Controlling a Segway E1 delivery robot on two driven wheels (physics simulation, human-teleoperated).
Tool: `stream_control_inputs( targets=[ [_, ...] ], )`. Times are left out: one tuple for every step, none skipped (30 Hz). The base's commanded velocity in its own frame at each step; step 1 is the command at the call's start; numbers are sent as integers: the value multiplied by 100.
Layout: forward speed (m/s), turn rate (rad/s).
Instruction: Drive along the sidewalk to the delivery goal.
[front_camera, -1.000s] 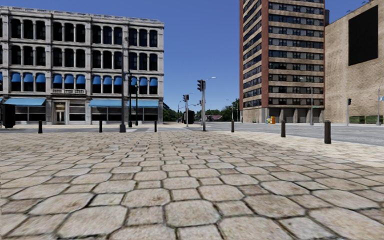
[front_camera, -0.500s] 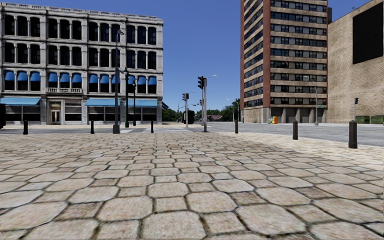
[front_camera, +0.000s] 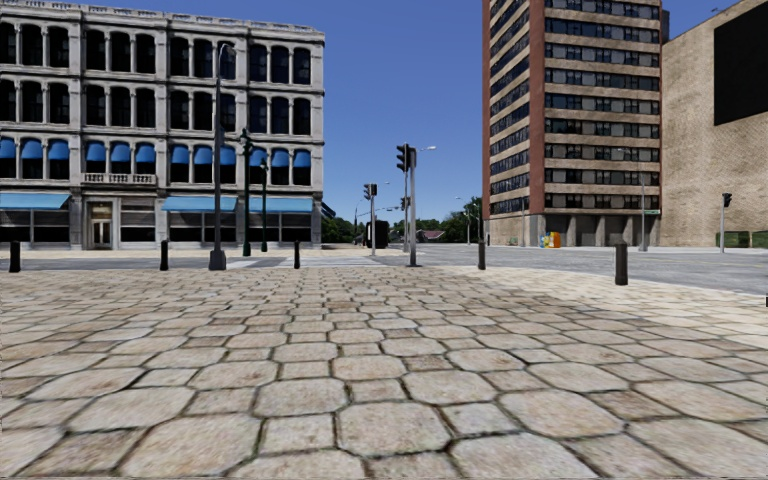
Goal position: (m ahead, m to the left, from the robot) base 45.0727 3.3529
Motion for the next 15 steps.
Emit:
stream_control_inputs(
  targets=[
    [200, 0],
    [200, 0],
    [200, 0],
    [200, 0],
    [200, 0],
    [200, 0],
    [200, 0],
    [200, 0],
    [200, 0],
    [200, 0],
    [200, 0],
    [200, 0],
    [200, 0],
    [200, 0],
    [200, 0]
  ],
)
